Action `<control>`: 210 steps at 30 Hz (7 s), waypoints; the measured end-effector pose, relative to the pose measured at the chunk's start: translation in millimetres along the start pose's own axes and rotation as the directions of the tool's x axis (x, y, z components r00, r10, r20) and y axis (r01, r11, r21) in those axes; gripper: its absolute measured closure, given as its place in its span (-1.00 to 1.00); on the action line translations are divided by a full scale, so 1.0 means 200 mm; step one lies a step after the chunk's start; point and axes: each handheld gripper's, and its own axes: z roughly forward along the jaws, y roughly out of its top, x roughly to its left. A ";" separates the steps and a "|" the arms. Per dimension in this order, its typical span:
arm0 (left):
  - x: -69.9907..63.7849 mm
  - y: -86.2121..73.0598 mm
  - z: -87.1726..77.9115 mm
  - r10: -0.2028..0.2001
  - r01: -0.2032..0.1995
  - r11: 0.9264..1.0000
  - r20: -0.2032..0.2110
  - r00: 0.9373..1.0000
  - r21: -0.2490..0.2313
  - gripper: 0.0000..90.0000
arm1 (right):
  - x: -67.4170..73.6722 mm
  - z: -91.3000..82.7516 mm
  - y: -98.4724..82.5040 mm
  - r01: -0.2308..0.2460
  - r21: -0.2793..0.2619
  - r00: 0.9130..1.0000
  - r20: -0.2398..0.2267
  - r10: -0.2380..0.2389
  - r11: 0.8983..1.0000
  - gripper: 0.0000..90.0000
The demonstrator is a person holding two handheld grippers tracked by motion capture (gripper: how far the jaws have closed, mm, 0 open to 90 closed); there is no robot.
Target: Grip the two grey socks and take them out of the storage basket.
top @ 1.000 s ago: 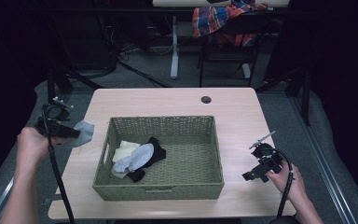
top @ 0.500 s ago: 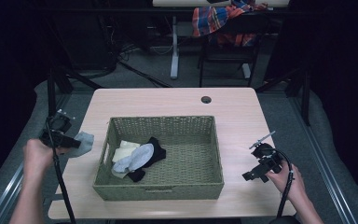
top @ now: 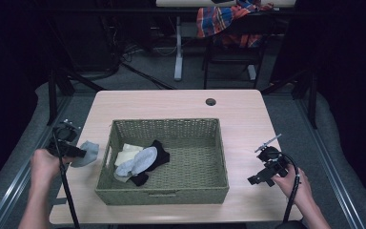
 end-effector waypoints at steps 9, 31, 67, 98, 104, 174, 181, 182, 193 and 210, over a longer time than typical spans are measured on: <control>0.03 -0.03 0.07 -0.020 0.020 1.000 0.020 1.000 0.012 0.84 | 0.00 0.00 0.00 0.002 0.005 1.000 -0.001 -0.002 1.000 -0.94; 0.03 -0.06 0.24 -0.033 0.029 0.998 0.074 0.997 0.052 0.82 | 0.00 0.00 0.00 -0.005 -0.009 1.000 -0.002 0.005 1.000 -0.93; -0.04 0.01 -0.09 -0.037 0.037 0.999 0.001 0.999 -0.032 -0.99 | -0.01 0.01 -0.01 -0.011 -0.023 1.000 -0.013 0.010 1.000 -0.93; -0.35 0.11 -0.26 0.155 -0.153 0.984 0.021 0.988 -0.089 -0.99 | 0.01 0.00 0.02 0.026 -0.002 1.000 -0.004 -0.026 1.000 -0.93; -0.45 0.17 -0.27 0.203 -0.199 0.976 0.032 0.979 -0.090 -0.99 | 0.00 0.00 0.00 0.001 -0.017 1.000 -0.005 -0.001 1.000 -0.93; -0.76 0.29 -0.02 0.433 -0.433 0.901 0.085 0.898 -0.015 0.90 | 0.02 -0.01 -0.02 -0.011 -0.035 1.000 0.013 0.011 0.999 -0.92; -0.75 0.31 -0.09 0.445 -0.442 0.895 0.083 0.892 -0.050 0.90 | 0.01 -0.01 -0.01 0.002 -0.007 1.000 0.011 -0.002 1.000 -0.92; -0.75 0.31 -0.10 0.441 -0.438 0.897 0.083 0.894 -0.055 0.90 | 0.01 -0.01 -0.01 -0.003 -0.010 1.000 0.013 0.003 1.000 -0.92; -0.75 0.32 -0.21 0.442 -0.435 0.894 0.052 0.896 -0.104 0.90 | 0.01 -0.01 -0.01 -0.001 -0.018 1.000 0.007 0.001 1.000 -0.92; -0.63 0.28 -0.32 0.369 -0.367 0.920 -0.016 0.929 -0.138 0.90 | 0.01 -0.01 -0.01 -0.003 -0.018 1.000 0.003 0.003 1.000 -0.92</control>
